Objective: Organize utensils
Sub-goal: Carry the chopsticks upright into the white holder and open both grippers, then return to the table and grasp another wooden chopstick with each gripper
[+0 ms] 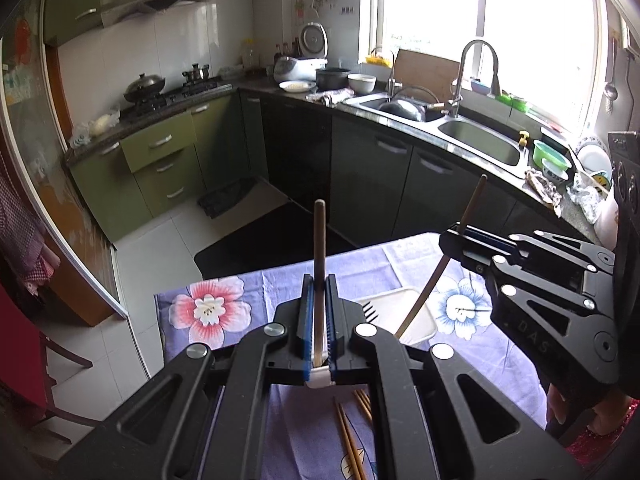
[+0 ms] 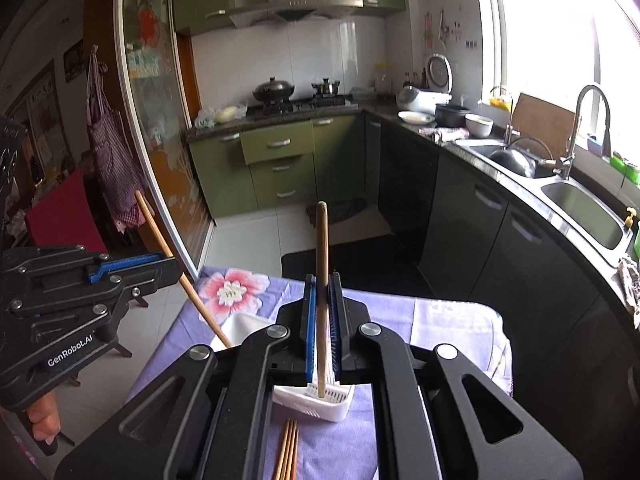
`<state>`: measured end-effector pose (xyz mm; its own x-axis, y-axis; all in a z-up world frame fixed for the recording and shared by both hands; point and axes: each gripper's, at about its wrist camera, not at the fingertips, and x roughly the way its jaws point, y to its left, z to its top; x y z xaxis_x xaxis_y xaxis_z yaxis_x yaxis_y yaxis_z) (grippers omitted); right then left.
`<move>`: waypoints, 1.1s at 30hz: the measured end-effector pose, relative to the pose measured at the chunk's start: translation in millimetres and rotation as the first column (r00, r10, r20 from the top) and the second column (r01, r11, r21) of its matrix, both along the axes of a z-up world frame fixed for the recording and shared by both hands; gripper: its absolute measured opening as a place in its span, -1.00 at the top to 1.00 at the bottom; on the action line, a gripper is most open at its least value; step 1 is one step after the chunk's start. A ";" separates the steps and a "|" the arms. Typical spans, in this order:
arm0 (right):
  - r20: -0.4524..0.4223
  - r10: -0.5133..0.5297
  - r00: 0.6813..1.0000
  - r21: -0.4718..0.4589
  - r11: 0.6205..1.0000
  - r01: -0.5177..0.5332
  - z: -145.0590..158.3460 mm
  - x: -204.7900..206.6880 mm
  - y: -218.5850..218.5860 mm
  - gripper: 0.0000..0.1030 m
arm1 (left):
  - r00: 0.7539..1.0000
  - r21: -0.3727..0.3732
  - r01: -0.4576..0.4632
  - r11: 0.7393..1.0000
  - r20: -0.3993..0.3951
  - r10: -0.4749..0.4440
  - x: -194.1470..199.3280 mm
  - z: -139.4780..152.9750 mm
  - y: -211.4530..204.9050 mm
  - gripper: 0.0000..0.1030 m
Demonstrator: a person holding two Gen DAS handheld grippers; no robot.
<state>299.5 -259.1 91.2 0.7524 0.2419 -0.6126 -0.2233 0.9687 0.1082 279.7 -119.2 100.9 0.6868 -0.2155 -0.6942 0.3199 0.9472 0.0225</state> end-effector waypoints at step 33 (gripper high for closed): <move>-0.291 0.045 0.956 0.020 0.999 -0.041 -152.9 -115.3 -35.4 0.67 | 0.947 0.008 -0.023 1.000 -0.321 0.024 -73.5 -154.3 16.2 0.40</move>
